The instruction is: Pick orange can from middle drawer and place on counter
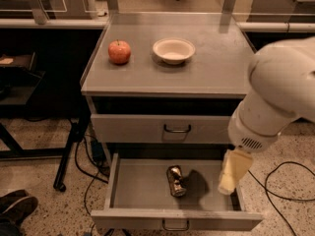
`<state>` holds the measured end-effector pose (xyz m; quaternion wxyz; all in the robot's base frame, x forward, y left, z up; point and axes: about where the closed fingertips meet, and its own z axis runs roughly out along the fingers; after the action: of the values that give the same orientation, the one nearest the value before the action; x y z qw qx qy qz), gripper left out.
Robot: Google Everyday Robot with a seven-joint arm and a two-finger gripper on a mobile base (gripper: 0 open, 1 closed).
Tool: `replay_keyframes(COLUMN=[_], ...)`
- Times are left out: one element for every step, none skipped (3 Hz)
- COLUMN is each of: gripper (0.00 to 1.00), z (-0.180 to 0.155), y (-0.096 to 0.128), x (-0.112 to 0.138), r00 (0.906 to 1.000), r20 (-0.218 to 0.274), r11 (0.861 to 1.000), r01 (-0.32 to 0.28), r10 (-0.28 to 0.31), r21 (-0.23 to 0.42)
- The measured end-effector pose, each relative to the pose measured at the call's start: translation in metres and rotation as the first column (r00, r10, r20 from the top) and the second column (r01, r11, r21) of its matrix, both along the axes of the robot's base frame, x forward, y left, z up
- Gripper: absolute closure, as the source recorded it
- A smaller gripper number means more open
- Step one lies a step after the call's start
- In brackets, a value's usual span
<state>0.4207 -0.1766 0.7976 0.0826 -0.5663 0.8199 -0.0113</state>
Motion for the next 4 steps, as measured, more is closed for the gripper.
replay_keyframes(gripper=[0.0,0.0,0.0,0.0], z=[-0.065,-0.115,-0.12,-0.138], y=[0.011,0.016,0.016,0.021], x=[-0.005,-0.009,-0.009,-0.01], r00=[0.9925,0.9788,0.9765,0.9744], r20=[-0.089,-0.159,-0.168,-0.179], r11=[0.996,0.991,0.99,0.989], r01=[0.084,0.133,0.139,0.143], r10=[-0.084,-0.129,-0.135,-0.136], r21=[0.007,0.013,0.014,0.026])
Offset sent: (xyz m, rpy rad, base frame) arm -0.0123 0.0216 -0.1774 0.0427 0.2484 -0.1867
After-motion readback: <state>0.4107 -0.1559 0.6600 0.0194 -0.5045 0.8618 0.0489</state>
